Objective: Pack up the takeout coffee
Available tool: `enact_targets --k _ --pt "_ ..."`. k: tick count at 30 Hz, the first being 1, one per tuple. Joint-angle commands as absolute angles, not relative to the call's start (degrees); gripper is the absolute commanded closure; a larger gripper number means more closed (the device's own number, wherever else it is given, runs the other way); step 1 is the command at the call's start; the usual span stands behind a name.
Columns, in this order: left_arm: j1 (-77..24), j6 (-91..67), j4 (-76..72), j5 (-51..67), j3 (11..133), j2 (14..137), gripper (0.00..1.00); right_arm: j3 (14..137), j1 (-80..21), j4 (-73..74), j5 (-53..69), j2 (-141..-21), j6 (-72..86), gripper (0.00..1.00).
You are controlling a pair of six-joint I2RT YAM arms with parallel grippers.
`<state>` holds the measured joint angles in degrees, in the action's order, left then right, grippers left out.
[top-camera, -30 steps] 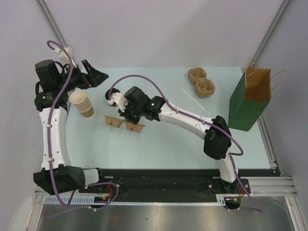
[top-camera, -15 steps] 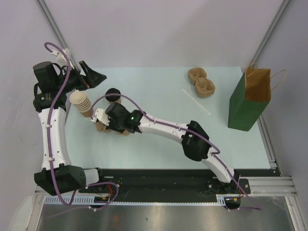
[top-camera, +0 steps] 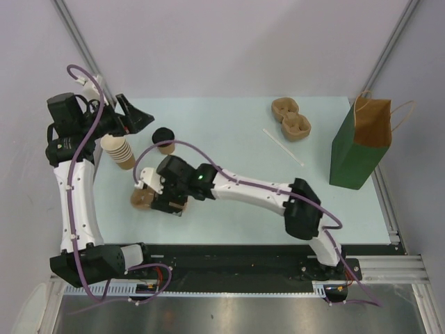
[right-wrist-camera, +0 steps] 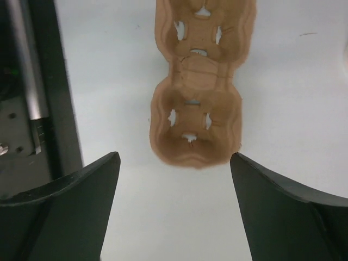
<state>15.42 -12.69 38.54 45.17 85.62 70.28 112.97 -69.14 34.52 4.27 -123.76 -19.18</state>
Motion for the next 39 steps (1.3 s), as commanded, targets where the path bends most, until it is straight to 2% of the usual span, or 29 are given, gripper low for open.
enact_targets --k 1,6,10,11,13,14,21,24,28,32,39 --pt "16.0 -5.7 43.2 46.6 87.7 68.6 0.01 111.2 -64.4 38.2 11.9 -108.5 -16.2 0.11" --pt "15.4 3.4 48.3 47.0 80.6 63.4 0.01 112.1 -50.5 45.1 19.4 -99.2 -13.0 0.09" --pt "13.4 7.6 50.0 43.2 75.7 58.6 0.01 109.2 -31.8 44.9 21.7 -89.7 -11.0 0.08" --pt "13.0 7.9 49.8 42.3 74.8 57.9 0.01 109.2 -22.2 45.1 23.3 -88.0 -10.0 0.08" --pt "12.6 8.3 49.0 41.2 72.5 55.8 0.01 110.5 -13.0 45.8 27.8 -83.6 -8.3 0.07" --pt "12.3 8.4 48.9 41.1 72.1 55.4 0.01 111.3 -3.1 46.1 29.4 -82.3 -8.2 0.07" --pt "11.8 7.0 46.9 39.6 72.1 54.7 0.01 117.9 30.7 53.7 33.1 -77.3 -8.1 0.06" --pt "11.8 6.6 46.2 40.1 72.0 54.1 0.00 118.6 38.6 58.8 33.2 -79.4 -10.6 0.04" --pt "11.7 5.2 43.9 40.3 71.2 53.6 0.01 123.1 41.0 68.3 32.3 -87.3 -15.6 0.04" --pt "11.7 3.1 41.7 41.5 71.0 53.5 0.00 128.9 40.8 74.2 33.0 -96.2 -16.3 0.04" --pt "11.7 1.2 38.0 42.8 69.4 54.7 0.00 123.2 36.4 71.8 27.7 -100.7 -16.1 0.08"
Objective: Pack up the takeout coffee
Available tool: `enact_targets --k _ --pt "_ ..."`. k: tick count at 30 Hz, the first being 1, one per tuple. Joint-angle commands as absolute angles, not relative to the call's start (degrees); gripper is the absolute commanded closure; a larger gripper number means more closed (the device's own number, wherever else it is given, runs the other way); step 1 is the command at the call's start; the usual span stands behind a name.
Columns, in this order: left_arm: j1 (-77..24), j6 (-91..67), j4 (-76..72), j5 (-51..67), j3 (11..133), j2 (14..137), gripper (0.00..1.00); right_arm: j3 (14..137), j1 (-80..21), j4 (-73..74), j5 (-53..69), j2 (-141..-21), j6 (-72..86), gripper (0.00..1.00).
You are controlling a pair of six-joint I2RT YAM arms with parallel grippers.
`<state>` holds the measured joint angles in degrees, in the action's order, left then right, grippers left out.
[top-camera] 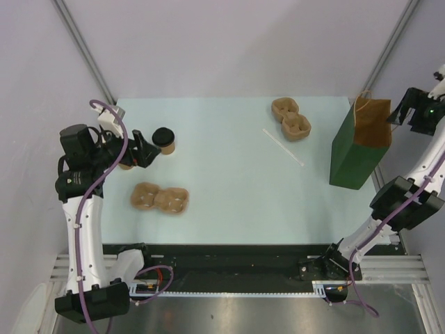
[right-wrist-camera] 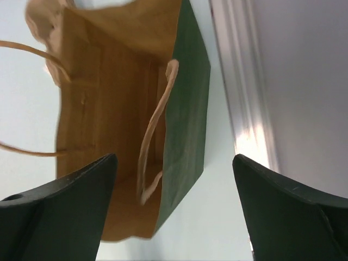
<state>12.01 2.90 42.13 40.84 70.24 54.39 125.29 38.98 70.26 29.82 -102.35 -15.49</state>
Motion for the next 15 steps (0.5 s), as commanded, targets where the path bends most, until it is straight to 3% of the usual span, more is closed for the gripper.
enact_targets --k 1,5,8,9,11,12,15 --pt "11.7 1.1 37.8 42.9 69.3 54.9 0.01 122.4 35.9 71.0 27.1 -100.7 -15.9 0.09" --pt "11.7 1.3 36.7 43.0 68.3 55.3 0.00 119.5 33.2 67.5 24.4 -101.0 -14.4 0.23" --pt "11.7 1.1 36.6 42.9 68.0 55.5 0.00 119.9 31.7 66.3 22.8 -101.6 -13.5 0.51" --pt "11.7 1.1 36.5 43.0 68.0 55.6 0.01 120.1 31.2 66.3 22.2 -101.6 -13.4 0.69" --pt "11.7 1.1 36.5 42.6 68.3 55.6 0.01 121.6 30.8 66.4 21.8 -101.4 -13.2 0.85" --pt "11.8 1.1 36.6 42.5 68.5 55.6 0.00 122.2 30.7 67.1 21.4 -101.2 -13.4 1.00" --pt "11.7 1.0 36.7 42.5 69.0 55.5 0.01 125.6 30.5 68.8 22.8 -99.8 -14.2 1.00"
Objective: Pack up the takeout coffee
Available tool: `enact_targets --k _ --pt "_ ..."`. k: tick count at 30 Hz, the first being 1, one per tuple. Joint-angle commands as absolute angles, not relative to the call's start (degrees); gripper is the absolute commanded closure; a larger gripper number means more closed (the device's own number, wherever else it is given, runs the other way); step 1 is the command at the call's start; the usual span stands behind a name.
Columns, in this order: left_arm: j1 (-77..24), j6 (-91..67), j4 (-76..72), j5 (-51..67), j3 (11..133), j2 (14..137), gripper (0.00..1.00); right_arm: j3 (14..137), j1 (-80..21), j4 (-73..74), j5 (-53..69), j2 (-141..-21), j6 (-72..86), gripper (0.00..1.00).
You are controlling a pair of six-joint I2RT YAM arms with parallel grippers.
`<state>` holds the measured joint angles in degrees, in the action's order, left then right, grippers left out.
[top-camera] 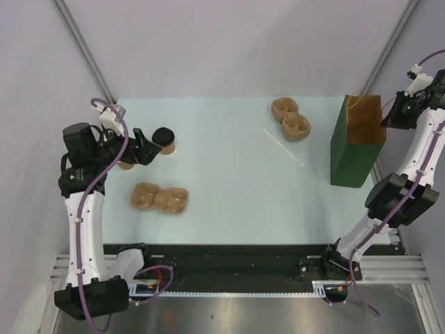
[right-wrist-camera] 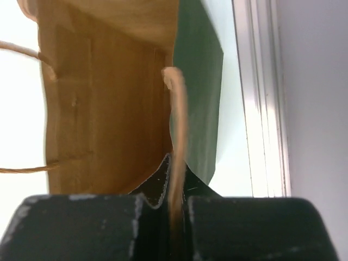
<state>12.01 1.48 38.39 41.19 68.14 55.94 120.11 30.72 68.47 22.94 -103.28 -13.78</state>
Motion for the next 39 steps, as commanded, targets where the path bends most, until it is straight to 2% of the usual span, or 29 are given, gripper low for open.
enact_targets --k 1,5,7,11,15,21,25,29,36,39 --pt "11.7 1.0 37.0 42.6 69.2 55.6 0.01 126.5 30.6 69.3 23.7 -99.2 -14.5 1.00" --pt "11.7 1.4 38.2 42.6 70.5 55.9 0.01 127.6 29.5 71.8 31.1 -93.5 -14.6 1.00" --pt "11.7 2.2 39.7 42.5 71.6 55.9 0.00 124.1 28.0 71.8 35.8 -89.8 -13.2 1.00" --pt "11.8 4.7 43.1 41.7 75.3 56.2 0.01 114.5 13.1 67.2 31.0 -79.8 -10.1 1.00" --pt "11.7 5.3 46.0 43.8 78.7 56.5 0.00 105.1 8.2 61.4 32.5 -71.4 -2.7 1.00" --pt "11.0 1.9 45.8 50.2 83.1 58.9 0.00 92.7 0.7 52.6 35.4 -65.8 10.9 1.00" --pt "8.4 0.4 44.9 49.3 83.8 60.7 0.00 85.9 -8.0 45.2 30.5 -62.0 20.8 1.00" --pt "4.1 -2.0 43.3 47.5 83.9 61.7 0.00 82.2 -17.7 39.4 19.9 -59.5 28.8 1.00" --pt "-3.0 -5.9 39.8 44.7 86.0 64.6 0.01 78.6 -20.2 42.3 7.8 -60.8 39.5 1.00" --pt "-6.7 -6.4 38.7 43.2 89.6 67.9 0.01 75.3 -21.2 42.1 7.8 -60.4 41.7 1.00"
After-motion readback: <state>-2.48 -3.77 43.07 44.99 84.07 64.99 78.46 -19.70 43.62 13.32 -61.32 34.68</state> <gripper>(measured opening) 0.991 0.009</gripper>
